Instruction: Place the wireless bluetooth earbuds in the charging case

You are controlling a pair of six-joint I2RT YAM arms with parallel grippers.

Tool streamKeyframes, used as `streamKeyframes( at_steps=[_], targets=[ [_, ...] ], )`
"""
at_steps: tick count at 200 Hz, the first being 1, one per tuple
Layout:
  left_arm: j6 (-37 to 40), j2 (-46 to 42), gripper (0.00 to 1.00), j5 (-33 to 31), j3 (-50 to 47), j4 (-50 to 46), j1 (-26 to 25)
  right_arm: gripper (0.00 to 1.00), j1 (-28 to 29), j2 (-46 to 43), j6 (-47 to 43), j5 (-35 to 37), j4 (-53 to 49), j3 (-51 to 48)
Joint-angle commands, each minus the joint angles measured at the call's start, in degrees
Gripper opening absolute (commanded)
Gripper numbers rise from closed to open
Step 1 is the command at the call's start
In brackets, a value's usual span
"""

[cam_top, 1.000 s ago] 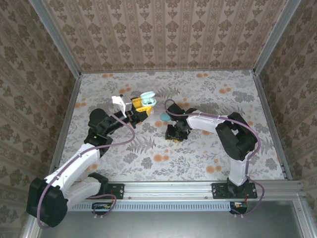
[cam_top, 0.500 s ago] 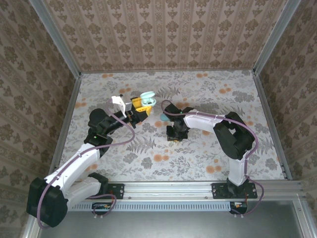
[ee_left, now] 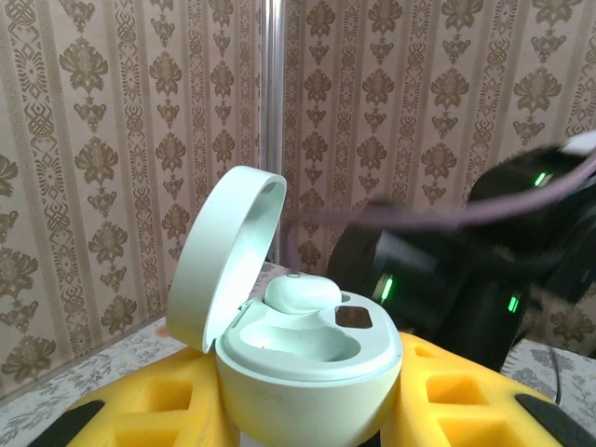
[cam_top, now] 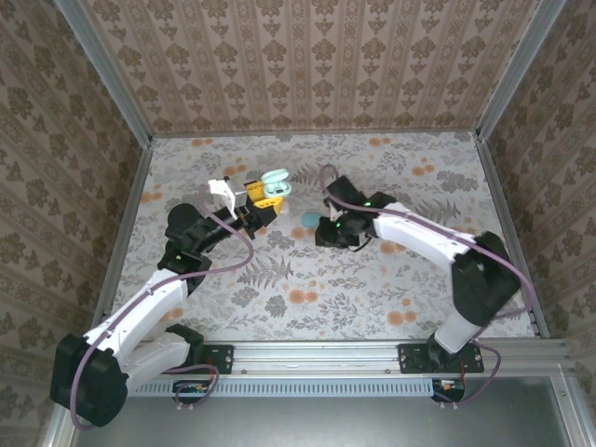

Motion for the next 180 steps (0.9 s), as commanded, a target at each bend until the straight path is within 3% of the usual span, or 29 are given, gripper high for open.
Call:
streamKeyframes(
  at_steps=[1, 42, 84, 132, 180],
  targets=[
    [0.9, 0.8, 0.26, -0.5, 0.3, -0.2, 0.2, 0.22, -3.5, -6.7, 2.8, -7.6, 5.1, -1.1],
    [0.5, 2.9, 0.26, 0.1, 1.1, 1.2, 0.1, 0.22, -6.9, -15.6, 7.5, -18.1, 11.9, 2.0],
    [-0.1, 4.9, 0.26, 2.8, 1.8, 2.2, -0.3, 0.23, -6.5, -16.7, 12.9, -27.1, 20.8, 6.1],
    [0.9, 5.8, 0.26, 3.6, 2.6, 2.1, -1.6, 0.23, -4.5, -13.1, 16.8, -28.1, 28.5, 9.0],
    [1.8, 5.8, 0.27, 3.1, 3.3, 1.6, -2.6, 0.23, -1.5, -9.3, 16.0, -25.0, 28.3, 11.1]
  ],
)
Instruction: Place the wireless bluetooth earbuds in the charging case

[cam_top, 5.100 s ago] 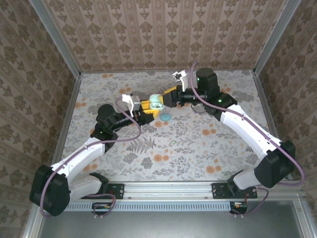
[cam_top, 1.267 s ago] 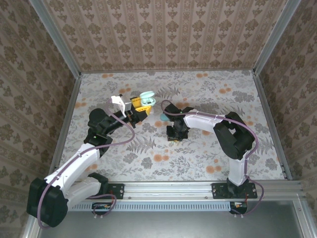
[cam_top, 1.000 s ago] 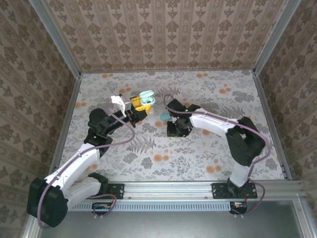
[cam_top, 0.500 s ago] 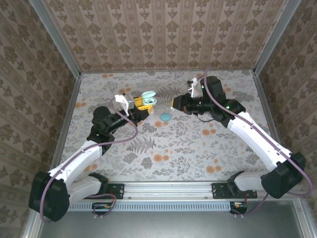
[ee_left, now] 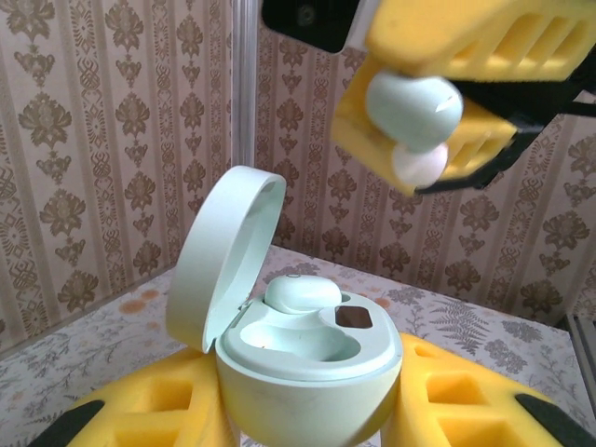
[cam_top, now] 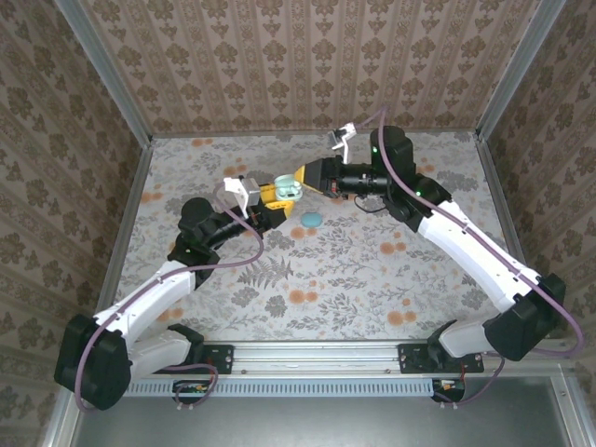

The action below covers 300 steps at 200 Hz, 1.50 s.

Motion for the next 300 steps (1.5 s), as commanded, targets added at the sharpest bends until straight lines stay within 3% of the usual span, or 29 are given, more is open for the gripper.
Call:
streamKeyframes(
  at_steps=[1, 122, 254, 300],
  targets=[
    [1.3, 0.2, 0.27, 0.9, 2.0, 1.2, -0.6, 0.23, 1.2, 1.6, 0.4, 1.0, 1.4, 2.0],
    [1.8, 0.1, 0.29, 0.0, 2.3, 0.9, -1.2, 0.23, 4.7, 3.8, -5.2, 9.6, -3.5, 2.8],
    [4.1, -0.2, 0.30, -0.6, 2.2, 0.1, -1.6, 0.22, 6.6, 5.8, -7.0, 12.8, -7.2, 4.6],
    [5.5, -0.2, 0.31, -3.5, 2.2, 0.1, -1.9, 0.23, 7.5, 6.1, -9.1, 14.8, -11.2, 6.2]
  ],
)
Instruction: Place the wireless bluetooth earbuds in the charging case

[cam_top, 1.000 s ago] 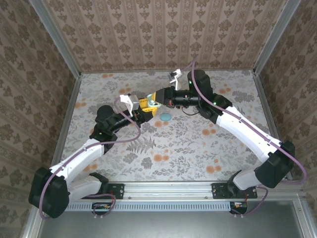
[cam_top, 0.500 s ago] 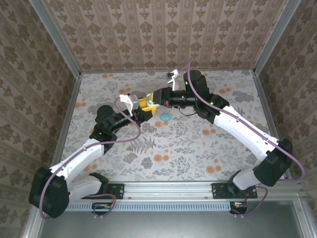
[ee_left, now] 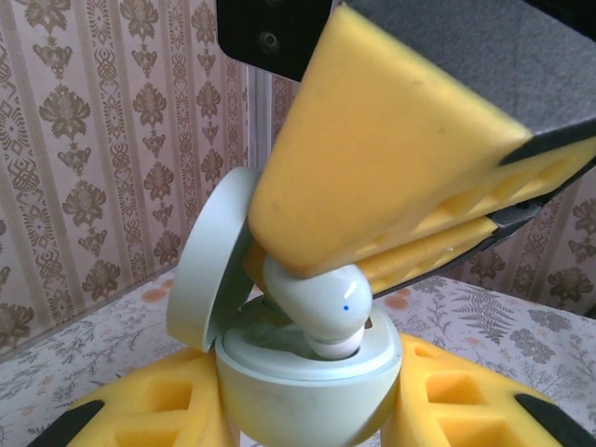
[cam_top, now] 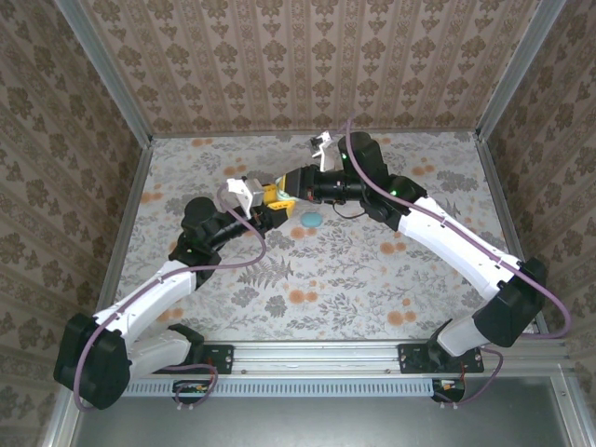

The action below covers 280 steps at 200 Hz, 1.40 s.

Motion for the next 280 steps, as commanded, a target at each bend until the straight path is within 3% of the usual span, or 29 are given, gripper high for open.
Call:
streamKeyframes(
  at_steps=[1, 159, 280],
  targets=[
    [2.2, -0.3, 0.31, -0.3, 2.0, 2.8, -0.8, 0.23, 1.2, 0.8, -2.1, 2.1, -4.5, 2.1],
    [5.1, -1.1, 0.31, -2.3, 1.7, 1.9, -1.4, 0.31, 1.7, -0.8, -4.8, 8.7, -10.8, 4.3],
    [5.9, -1.5, 0.31, -2.7, 1.5, 0.3, -1.4, 0.36, 1.7, -3.3, -3.6, 7.3, -9.0, 5.3]
  ],
)
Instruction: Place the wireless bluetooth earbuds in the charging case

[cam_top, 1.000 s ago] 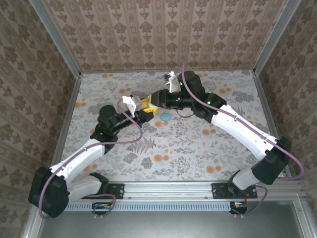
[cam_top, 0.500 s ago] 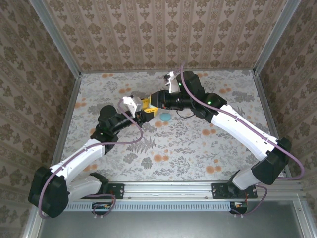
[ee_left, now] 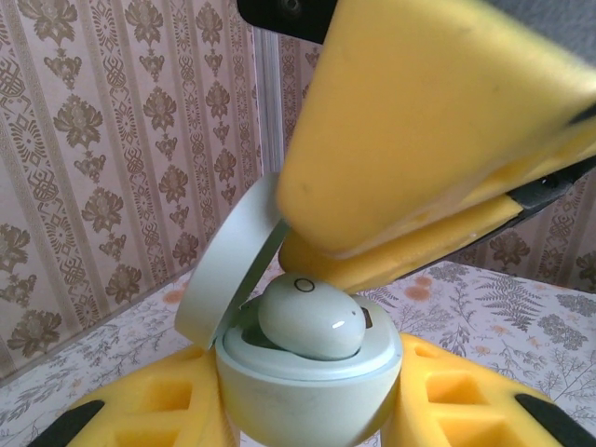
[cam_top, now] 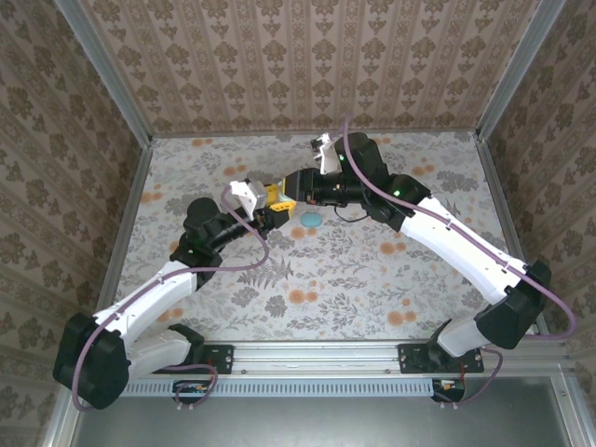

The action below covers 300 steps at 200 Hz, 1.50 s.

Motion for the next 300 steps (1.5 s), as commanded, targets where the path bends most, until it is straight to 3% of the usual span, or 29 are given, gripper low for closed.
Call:
streamKeyframes(
  at_steps=[1, 62, 94, 152, 182, 212, 235, 262, 300],
  targets=[
    [1.4, -1.4, 0.31, -0.3, 1.5, 1.3, -0.3, 0.36, 0.1, -2.3, 0.1, 0.6, -0.6, 1.8],
    [1.6, -1.6, 0.31, -0.4, 1.3, 1.2, -0.4, 0.36, -0.3, -6.0, -2.0, 0.4, -0.1, 1.1],
    [1.5, -1.2, 0.31, 0.4, 1.4, 1.1, -0.4, 0.37, -2.6, -9.4, -2.7, 4.6, -0.3, -0.6],
    [0.7, -0.6, 0.32, 2.4, 2.7, 0.8, -0.8, 0.41, -7.9, -3.3, -0.6, -0.6, -1.8, 0.7],
    [0.4, -0.4, 0.32, 2.7, 2.9, 1.4, -1.1, 0.55, -10.2, -1.8, 5.7, -14.6, 7.2, -5.5],
    [-0.5, 0.0, 0.32, 2.5, 3.2, 3.2, -1.1, 0.63, -11.2, -1.4, 10.8, -24.7, 14.7, -9.3],
    [-1.7, 0.7, 0.32, 2.5, 3.3, 5.2, -1.2, 0.63, -11.6, -0.4, 11.9, -29.8, 15.7, -10.0],
    [-2.5, 1.5, 0.32, 3.1, 3.8, 6.3, -1.2, 0.59, -11.7, 1.6, 18.4, -36.0, 24.6, -12.5],
    [-3.4, 1.6, 0.32, 3.6, 4.1, 6.7, -1.2, 0.54, -11.8, 2.5, 20.8, -38.7, 28.8, -14.0]
  ],
)
